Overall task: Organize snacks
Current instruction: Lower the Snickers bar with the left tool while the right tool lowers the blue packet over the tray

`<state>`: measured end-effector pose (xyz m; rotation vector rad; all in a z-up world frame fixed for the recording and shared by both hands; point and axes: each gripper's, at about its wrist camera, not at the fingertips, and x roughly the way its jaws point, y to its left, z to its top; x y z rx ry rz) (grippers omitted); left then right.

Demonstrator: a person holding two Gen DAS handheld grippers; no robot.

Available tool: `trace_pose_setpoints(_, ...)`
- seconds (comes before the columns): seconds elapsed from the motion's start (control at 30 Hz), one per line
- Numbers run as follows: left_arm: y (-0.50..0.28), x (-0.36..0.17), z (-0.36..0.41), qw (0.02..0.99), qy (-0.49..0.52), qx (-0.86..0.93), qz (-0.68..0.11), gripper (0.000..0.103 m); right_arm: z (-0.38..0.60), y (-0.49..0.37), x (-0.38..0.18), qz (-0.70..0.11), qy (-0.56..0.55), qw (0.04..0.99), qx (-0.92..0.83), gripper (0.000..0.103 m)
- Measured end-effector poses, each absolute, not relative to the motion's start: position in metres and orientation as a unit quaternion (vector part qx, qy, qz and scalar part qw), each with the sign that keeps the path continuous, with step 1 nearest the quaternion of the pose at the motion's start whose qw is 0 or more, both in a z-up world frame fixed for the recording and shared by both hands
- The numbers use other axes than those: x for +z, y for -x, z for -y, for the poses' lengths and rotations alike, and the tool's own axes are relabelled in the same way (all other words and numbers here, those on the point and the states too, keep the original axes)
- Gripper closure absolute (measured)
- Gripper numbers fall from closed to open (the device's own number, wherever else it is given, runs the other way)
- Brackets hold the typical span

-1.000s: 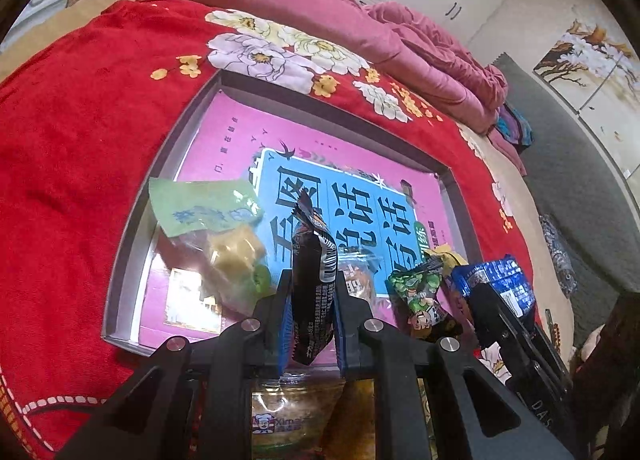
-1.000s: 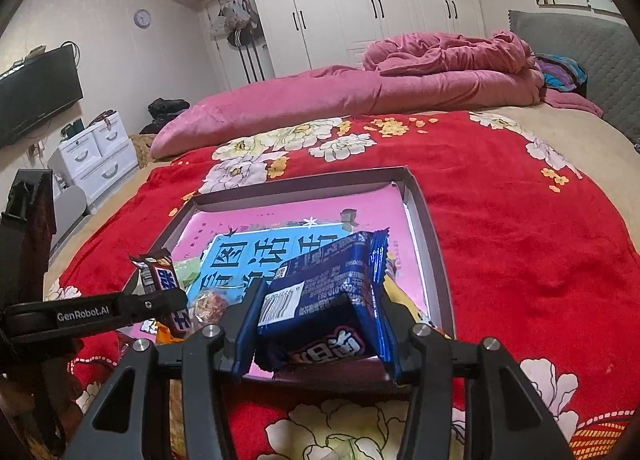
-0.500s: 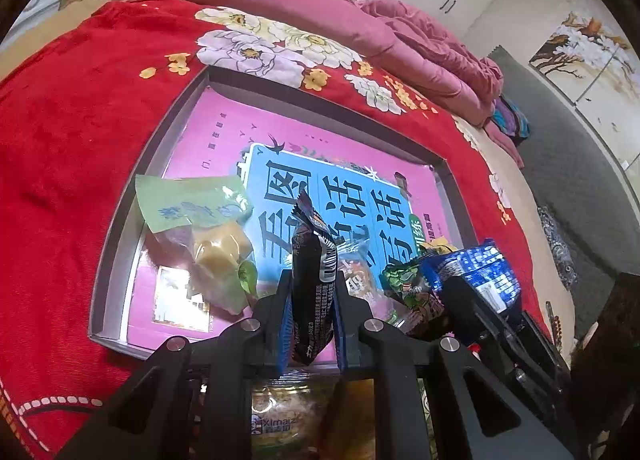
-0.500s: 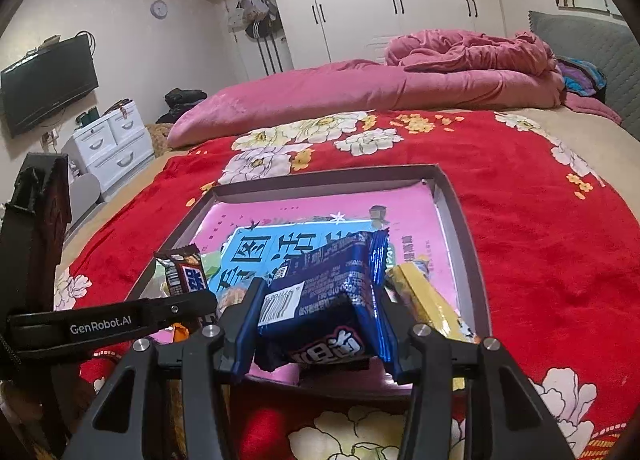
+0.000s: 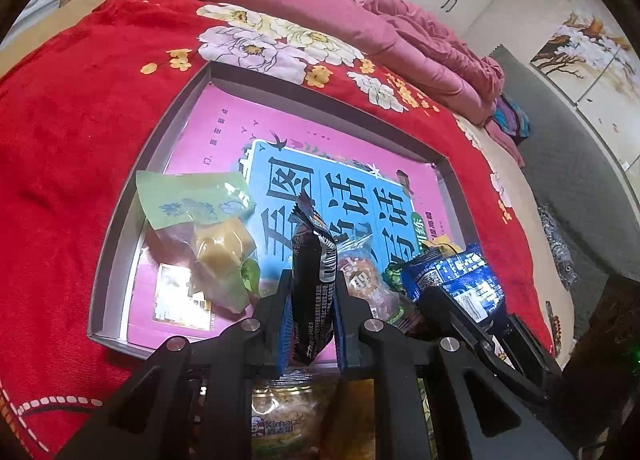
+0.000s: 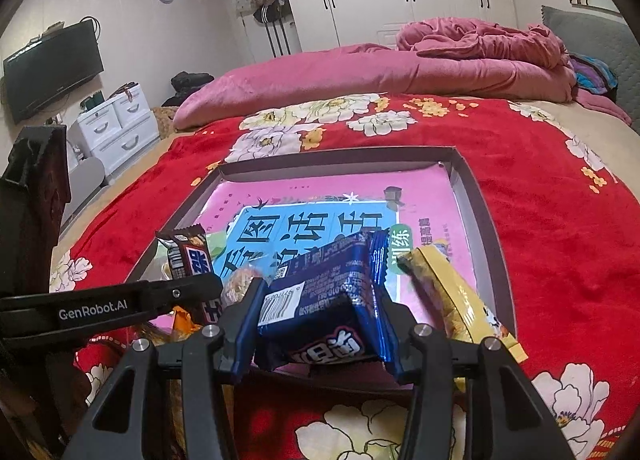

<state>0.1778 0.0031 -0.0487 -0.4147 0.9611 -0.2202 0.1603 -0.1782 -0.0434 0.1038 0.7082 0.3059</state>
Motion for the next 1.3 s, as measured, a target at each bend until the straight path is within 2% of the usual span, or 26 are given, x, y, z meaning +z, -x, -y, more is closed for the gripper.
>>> trace_pose_setpoints(0.67,-0.1781,-0.0508,-0.0057,0.860,0.200,-0.102,-0.459,0.086,0.1771,-0.1600,-0.0454,-0.349,-0.045,0.924,0.148,0.051)
trace_pose_setpoints(1.0,-0.1777,-0.0511,-0.0064,0.860,0.199,-0.101,-0.458,0.086,0.1788,-0.1600,-0.0453,-0.351,-0.045,0.925,0.141,0.044)
trace_pose_setpoints(1.3,-0.1777,-0.0507,-0.0069,0.861,0.196,-0.101,-0.459,0.086,0.1817,-0.1595,-0.0439,-0.349,-0.048,0.927,0.132,0.044)
